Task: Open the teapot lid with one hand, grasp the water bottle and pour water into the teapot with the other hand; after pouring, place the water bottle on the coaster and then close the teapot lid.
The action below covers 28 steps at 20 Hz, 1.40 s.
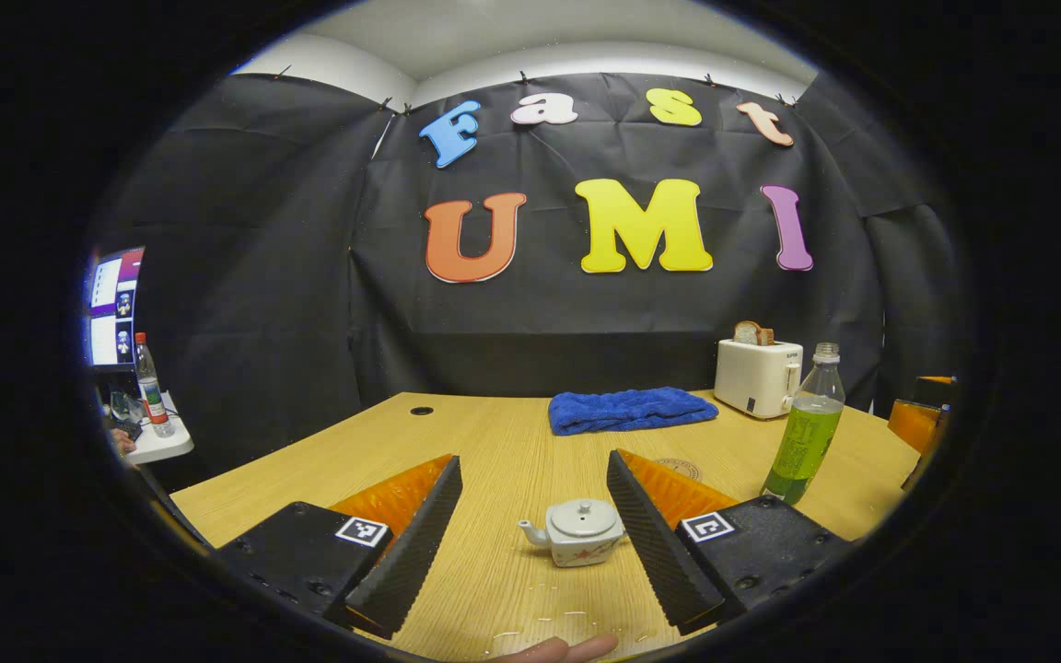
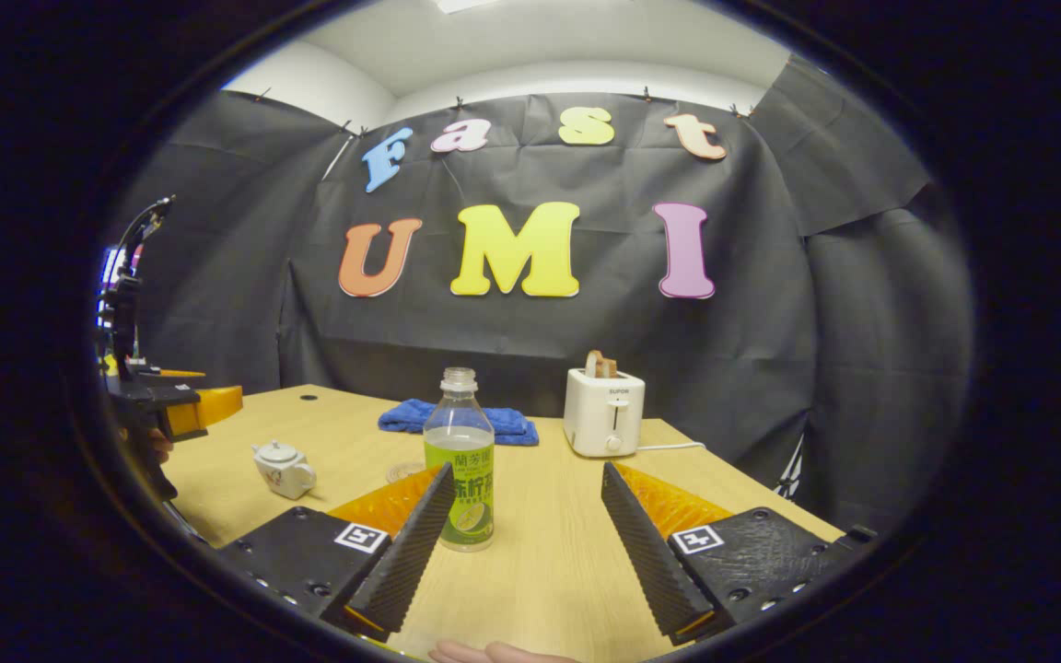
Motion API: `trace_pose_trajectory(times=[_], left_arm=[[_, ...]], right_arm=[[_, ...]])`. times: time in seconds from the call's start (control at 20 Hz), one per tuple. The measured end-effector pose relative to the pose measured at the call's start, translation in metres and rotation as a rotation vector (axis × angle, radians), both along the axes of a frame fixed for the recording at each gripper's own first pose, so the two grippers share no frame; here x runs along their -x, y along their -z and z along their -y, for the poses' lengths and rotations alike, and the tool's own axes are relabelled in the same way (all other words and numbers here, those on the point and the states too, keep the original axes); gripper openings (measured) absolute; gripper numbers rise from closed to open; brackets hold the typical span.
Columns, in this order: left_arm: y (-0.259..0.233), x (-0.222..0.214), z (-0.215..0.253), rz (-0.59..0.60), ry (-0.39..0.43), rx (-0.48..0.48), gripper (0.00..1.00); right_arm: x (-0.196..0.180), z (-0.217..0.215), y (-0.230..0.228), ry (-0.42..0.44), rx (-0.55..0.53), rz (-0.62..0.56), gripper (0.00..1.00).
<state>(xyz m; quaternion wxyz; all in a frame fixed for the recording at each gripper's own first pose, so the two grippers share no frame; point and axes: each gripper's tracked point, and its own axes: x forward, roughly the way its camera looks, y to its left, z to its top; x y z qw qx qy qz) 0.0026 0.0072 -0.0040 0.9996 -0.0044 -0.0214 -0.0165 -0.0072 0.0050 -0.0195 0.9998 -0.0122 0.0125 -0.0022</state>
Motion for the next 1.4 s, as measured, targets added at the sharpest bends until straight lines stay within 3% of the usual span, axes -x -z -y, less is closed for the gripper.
trace_pose_trajectory(times=[0.55,0.85,1.05,1.2,1.35,1.4], left_arm=[[0.009,-0.019,0.011,-0.032,0.032,0.000,0.99],[0.032,-0.048,0.028,-0.125,0.065,0.000,0.96],[0.047,-0.063,0.033,-0.163,0.083,-0.034,0.82],[0.062,-0.070,0.032,-0.222,0.091,-0.038,0.61],[0.059,-0.073,0.036,-0.203,0.110,-0.035,0.50],[0.060,-0.072,0.038,-0.208,0.111,-0.034,0.37]], right_arm=[[-0.004,0.003,0.009,-0.010,-0.023,-0.029,0.96],[-0.006,0.006,0.023,-0.008,-0.012,-0.054,0.96],[-0.011,0.006,0.035,-0.009,-0.020,-0.083,0.96],[-0.016,0.005,0.043,-0.009,-0.034,-0.100,0.96],[-0.021,0.004,0.048,-0.009,-0.035,-0.106,0.96],[-0.024,0.003,0.051,-0.009,-0.032,-0.110,0.96]])
